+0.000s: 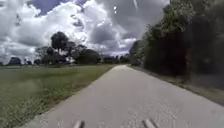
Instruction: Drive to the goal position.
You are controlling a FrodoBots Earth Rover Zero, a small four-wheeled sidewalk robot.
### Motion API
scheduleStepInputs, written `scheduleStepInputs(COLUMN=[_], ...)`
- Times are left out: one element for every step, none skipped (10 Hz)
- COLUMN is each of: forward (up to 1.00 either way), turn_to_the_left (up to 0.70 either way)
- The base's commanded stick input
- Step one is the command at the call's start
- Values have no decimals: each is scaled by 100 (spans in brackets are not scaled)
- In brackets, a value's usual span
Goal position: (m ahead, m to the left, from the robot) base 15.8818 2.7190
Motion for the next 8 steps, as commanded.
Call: scheduleStepInputs(forward=[70, 70, 70, 70, 70, 70, 70, 70], turn_to_the_left=[0, 0, 0, 0, -8, -27, -35, -32])
